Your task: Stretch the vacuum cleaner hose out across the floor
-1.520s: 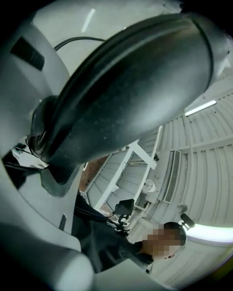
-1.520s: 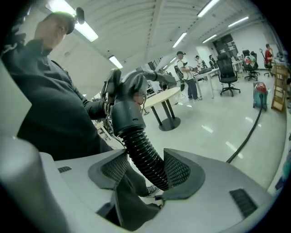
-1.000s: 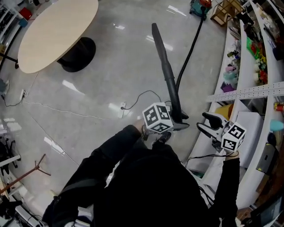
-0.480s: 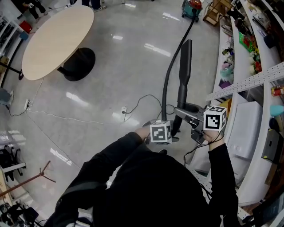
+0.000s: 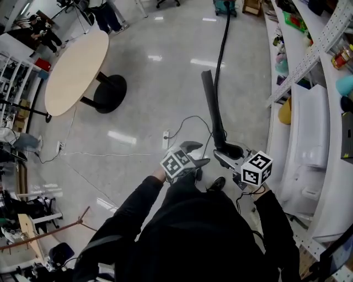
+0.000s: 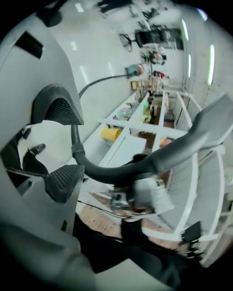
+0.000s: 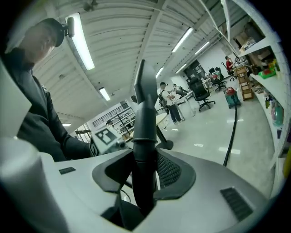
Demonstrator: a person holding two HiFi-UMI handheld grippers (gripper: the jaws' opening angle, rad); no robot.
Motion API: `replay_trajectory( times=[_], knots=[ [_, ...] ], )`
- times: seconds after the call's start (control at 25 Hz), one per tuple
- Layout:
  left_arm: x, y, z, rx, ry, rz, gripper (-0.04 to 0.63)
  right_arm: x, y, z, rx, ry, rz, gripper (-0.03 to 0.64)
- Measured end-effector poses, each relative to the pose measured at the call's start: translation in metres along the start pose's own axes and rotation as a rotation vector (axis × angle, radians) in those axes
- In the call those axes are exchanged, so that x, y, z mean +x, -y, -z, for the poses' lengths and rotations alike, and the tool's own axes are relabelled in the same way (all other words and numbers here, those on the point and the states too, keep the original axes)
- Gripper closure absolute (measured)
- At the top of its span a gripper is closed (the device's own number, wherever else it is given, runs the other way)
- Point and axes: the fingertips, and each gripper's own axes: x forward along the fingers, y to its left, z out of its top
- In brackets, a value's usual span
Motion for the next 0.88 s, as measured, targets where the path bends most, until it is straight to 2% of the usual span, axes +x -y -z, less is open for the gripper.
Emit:
replay_trajectory(
  times=[0.08, 0.12, 0.2, 0.32, 0.36, 0.48, 0.6, 0.68, 0.72, 0.76, 0.8, 0.88],
  knots=[
    [-0.03, 0.008, -0.022, -0.18, 0.174, -0.006, 0.327, -0.015, 0.003, 0.031, -0.007, 0.015, 0.014, 0.459],
    [-0.048, 0.015, -0.038, -0.247, 0.271, -0.001, 0.327, -0.019, 0.001, 0.048, -0.02, 0.013, 0.021, 0.457],
    [-0.075, 0.029, -0.074, -0.328, 0.437, 0.009, 0.309, -0.023, -0.003, 0.078, -0.071, -0.016, 0.037, 0.459],
    [-0.092, 0.034, -0.109, -0.4, 0.571, 0.012, 0.226, -0.02, -0.014, 0.106, -0.133, -0.059, 0.046, 0.459],
    [-0.094, 0.033, -0.114, -0.424, 0.594, 0.014, 0.204, -0.018, -0.019, 0.112, -0.135, -0.064, 0.046, 0.459],
    [-0.095, 0.031, -0.112, -0.453, 0.609, 0.013, 0.198, -0.011, -0.029, 0.126, -0.123, -0.063, 0.062, 0.459],
    [-0.092, 0.028, -0.089, -0.456, 0.578, -0.021, 0.199, 0.0, -0.042, 0.142, -0.155, -0.086, 0.08, 0.459],
    [-0.097, 0.02, -0.069, -0.499, 0.579, -0.025, 0.199, 0.013, -0.054, 0.155, -0.202, -0.126, 0.083, 0.459],
    [-0.102, 0.018, -0.061, -0.518, 0.591, -0.015, 0.201, 0.02, -0.061, 0.161, -0.22, -0.148, 0.084, 0.459],
    [-0.109, 0.018, -0.055, -0.523, 0.604, -0.005, 0.239, 0.028, -0.069, 0.166, -0.229, -0.165, 0.084, 0.459],
    [-0.117, 0.02, -0.049, -0.509, 0.611, 0.001, 0.272, 0.035, -0.077, 0.17, -0.232, -0.177, 0.085, 0.459],
    [-0.134, 0.027, -0.04, -0.444, 0.611, 0.005, 0.275, 0.052, -0.092, 0.175, -0.237, -0.196, 0.096, 0.459]
  ],
)
